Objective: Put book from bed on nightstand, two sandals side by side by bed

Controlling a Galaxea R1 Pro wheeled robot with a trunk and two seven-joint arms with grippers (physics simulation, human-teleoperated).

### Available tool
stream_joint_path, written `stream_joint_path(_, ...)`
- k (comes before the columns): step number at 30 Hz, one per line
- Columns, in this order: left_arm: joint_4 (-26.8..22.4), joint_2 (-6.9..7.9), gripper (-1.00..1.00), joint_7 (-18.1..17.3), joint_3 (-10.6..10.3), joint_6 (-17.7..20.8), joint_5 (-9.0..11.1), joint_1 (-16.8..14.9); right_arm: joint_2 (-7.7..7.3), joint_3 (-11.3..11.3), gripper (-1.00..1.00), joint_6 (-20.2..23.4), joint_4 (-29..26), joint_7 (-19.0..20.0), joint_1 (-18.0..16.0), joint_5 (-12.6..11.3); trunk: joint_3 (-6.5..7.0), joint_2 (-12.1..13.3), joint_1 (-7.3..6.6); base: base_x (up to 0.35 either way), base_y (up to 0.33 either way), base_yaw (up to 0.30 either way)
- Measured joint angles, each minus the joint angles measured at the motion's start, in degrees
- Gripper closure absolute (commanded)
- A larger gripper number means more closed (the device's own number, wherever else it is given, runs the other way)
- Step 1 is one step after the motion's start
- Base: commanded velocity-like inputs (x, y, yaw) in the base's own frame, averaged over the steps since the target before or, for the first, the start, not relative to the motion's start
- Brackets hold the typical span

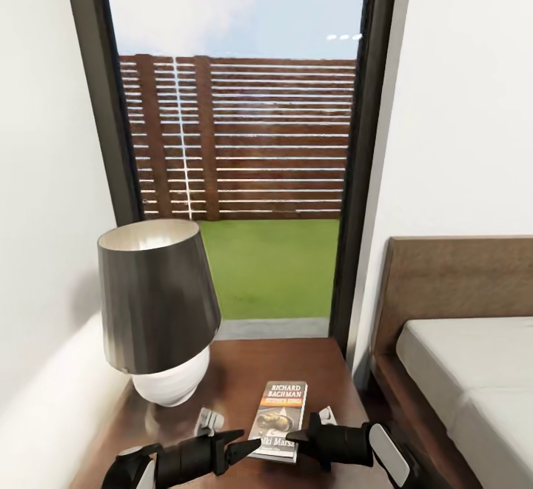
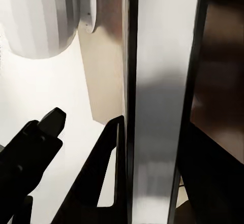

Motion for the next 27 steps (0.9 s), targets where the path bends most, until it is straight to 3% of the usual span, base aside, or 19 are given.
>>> stream_joint_path(27, 0.0, 0.00, -1.00, -0.1, 0.0, 0.0, 0.0, 0.0, 0.00, 0.0, 1.00, 0.0, 0.0, 0.0, 0.0, -0.1, -0.98, -1.2, 0.73, 0.010, 0.004, 0.000)
